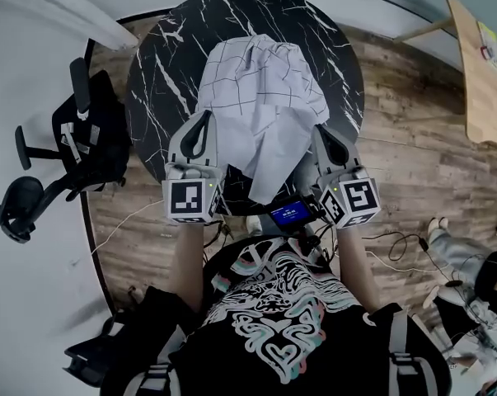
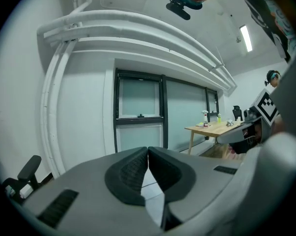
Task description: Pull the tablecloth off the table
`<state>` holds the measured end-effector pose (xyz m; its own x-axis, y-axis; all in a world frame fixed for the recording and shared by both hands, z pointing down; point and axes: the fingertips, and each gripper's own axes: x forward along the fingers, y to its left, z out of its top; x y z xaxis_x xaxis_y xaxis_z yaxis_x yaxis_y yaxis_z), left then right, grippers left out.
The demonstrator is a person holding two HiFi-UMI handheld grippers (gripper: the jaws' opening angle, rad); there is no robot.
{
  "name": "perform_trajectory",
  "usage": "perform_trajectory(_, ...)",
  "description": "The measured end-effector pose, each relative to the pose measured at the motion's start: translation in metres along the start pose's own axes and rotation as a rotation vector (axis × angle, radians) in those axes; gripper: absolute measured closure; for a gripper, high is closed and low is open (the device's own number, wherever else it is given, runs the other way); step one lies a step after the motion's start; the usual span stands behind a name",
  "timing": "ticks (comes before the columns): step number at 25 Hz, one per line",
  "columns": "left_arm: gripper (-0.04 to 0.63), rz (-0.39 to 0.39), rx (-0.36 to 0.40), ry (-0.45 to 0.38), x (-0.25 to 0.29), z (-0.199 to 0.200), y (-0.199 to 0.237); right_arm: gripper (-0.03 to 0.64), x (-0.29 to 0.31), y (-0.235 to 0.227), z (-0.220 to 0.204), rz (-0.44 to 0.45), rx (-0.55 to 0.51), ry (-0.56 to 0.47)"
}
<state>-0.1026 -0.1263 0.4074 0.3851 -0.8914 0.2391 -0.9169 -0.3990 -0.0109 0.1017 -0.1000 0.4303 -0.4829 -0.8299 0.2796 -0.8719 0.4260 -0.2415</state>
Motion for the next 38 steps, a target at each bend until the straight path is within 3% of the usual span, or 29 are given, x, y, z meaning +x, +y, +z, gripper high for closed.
perform_trajectory(5, 0.514, -0.006, -0.018, 0.035, 0.016, -0.011, 0.002, 0.583, 0.011, -0.012, -0.001, -0.003, 0.029, 0.006)
perform_trajectory(15, 0.492, -0.006, -0.003, 0.104, 0.044, -0.026, 0.007, 0.568, 0.035, -0.031, -0.013, -0.002, 0.074, 0.062)
perform_trajectory(29, 0.419, -0.006, 0.006, 0.203, 0.069, -0.050, 0.011, 0.368, 0.078, -0.042, -0.033, 0.047, 0.136, 0.211)
perform_trajectory(38, 0.359, -0.012, -0.024, 0.263, 0.084, -0.063, 0.014, 0.296, 0.104, -0.047, -0.037, 0.071, 0.179, 0.258)
